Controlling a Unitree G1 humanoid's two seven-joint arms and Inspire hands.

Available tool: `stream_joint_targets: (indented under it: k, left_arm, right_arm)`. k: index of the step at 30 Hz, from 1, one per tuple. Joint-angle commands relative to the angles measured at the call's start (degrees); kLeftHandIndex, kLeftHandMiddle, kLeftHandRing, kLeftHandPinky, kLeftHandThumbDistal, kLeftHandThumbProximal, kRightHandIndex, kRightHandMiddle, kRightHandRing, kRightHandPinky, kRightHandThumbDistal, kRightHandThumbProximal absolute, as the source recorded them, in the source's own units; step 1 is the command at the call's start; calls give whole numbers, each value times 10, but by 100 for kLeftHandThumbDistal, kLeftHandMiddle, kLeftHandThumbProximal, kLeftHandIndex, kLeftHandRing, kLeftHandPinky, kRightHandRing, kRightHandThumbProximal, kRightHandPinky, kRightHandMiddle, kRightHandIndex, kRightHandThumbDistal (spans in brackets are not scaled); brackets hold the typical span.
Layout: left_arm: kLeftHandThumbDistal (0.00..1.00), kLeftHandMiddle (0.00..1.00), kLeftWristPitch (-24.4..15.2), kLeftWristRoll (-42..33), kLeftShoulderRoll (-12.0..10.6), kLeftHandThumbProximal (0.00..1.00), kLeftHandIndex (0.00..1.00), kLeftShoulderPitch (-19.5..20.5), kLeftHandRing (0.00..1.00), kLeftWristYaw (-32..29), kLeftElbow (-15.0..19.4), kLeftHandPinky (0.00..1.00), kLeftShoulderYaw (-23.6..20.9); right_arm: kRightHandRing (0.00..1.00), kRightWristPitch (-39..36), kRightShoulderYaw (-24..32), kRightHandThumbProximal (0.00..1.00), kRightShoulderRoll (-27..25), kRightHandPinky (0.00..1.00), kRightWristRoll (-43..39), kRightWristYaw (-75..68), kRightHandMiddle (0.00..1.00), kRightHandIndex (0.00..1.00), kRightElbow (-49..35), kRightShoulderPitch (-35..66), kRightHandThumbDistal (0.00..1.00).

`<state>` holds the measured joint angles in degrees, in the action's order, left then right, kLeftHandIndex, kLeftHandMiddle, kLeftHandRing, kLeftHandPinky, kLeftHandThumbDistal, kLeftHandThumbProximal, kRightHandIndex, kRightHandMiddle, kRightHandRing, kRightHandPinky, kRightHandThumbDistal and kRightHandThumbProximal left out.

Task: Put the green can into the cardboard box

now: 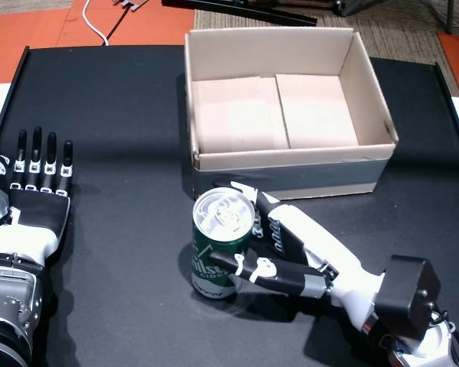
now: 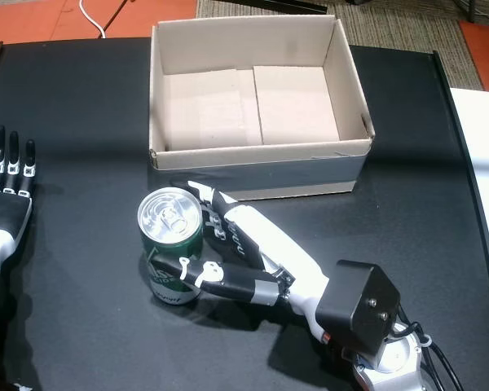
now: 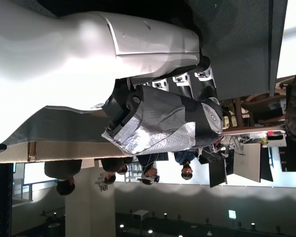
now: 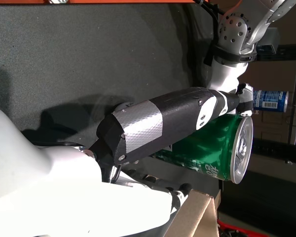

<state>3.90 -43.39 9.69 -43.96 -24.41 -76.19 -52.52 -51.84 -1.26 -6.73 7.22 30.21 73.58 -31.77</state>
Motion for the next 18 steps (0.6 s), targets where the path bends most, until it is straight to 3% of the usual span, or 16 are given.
stream_joint_targets:
  k: [1, 12, 18]
  left_arm:
    - [0, 53, -3, 8, -9, 57, 51, 24, 64, 14, -11, 76, 3]
    - [0, 54, -5, 7, -9, 60, 53, 26, 64, 10, -10, 76, 3]
    - [0, 53, 0, 3, -8, 55, 52, 28, 64, 6, -10, 74, 1]
  right_arm:
    - [100, 2, -3, 63, -4, 100, 3, 5, 100, 95, 4, -2, 100]
    - [100, 2, -6, 65, 1, 100, 5, 5, 100, 96, 5, -4, 100]
    - [100, 5, -14, 63, 6, 100, 16, 0, 99, 92, 7, -13, 100]
